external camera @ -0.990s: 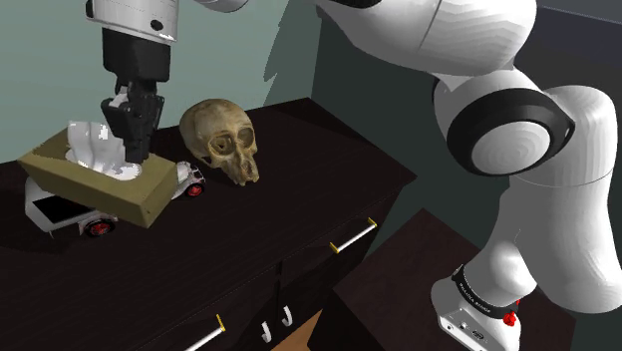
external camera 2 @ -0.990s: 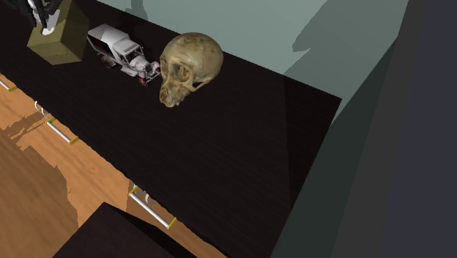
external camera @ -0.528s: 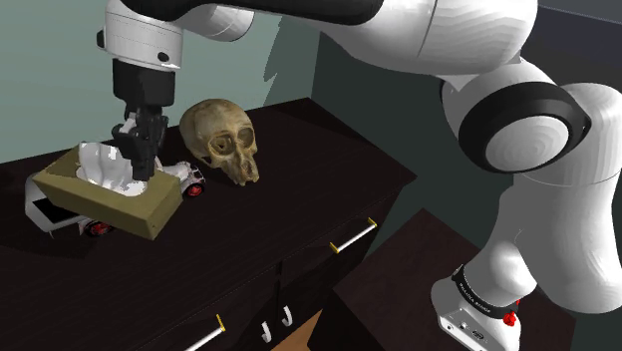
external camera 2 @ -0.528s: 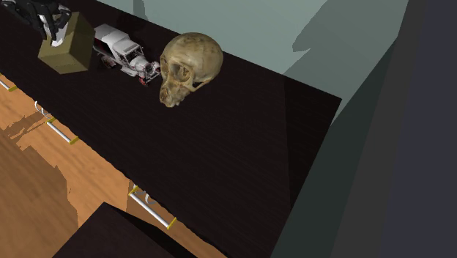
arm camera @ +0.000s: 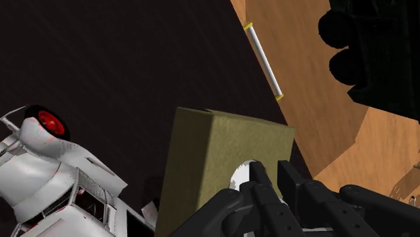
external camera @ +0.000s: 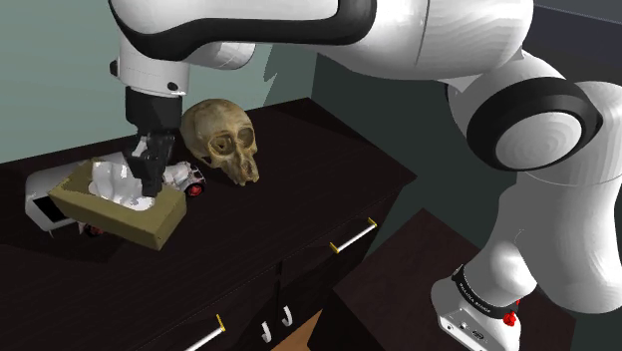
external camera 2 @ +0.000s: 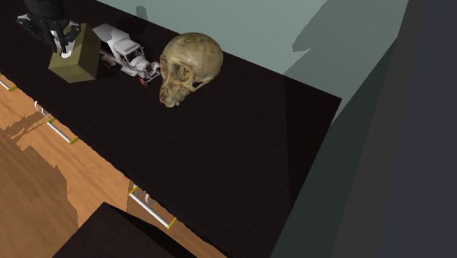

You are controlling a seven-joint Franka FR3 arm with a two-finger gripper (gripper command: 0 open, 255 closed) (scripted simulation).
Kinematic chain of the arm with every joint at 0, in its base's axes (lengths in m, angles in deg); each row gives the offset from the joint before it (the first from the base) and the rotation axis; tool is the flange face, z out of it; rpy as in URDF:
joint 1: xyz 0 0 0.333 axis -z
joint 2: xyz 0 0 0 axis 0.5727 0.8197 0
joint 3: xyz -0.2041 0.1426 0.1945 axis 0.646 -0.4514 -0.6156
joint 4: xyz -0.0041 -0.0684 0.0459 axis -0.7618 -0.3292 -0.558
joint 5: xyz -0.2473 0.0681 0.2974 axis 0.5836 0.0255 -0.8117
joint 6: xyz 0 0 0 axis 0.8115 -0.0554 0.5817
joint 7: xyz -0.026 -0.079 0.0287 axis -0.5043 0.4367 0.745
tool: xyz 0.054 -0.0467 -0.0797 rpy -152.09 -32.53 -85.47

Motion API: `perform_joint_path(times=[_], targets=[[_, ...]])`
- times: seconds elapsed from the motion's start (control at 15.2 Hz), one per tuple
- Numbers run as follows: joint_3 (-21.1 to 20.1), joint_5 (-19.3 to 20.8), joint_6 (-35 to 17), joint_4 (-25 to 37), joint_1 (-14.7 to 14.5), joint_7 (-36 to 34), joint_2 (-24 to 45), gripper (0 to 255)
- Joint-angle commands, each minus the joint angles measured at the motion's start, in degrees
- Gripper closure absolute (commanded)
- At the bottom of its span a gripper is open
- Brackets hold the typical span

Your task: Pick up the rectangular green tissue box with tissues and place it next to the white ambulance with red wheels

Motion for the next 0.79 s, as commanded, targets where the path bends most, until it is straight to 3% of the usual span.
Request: perform_joint_path(times=[0.0, 0.73], targets=[[0.0, -0.1, -1.6, -1.5, -0.1, 0.6, 0.1, 255], [-0.2, -1.0, -8.7, -8.2, -0.4, 3.5, 1.1, 255]])
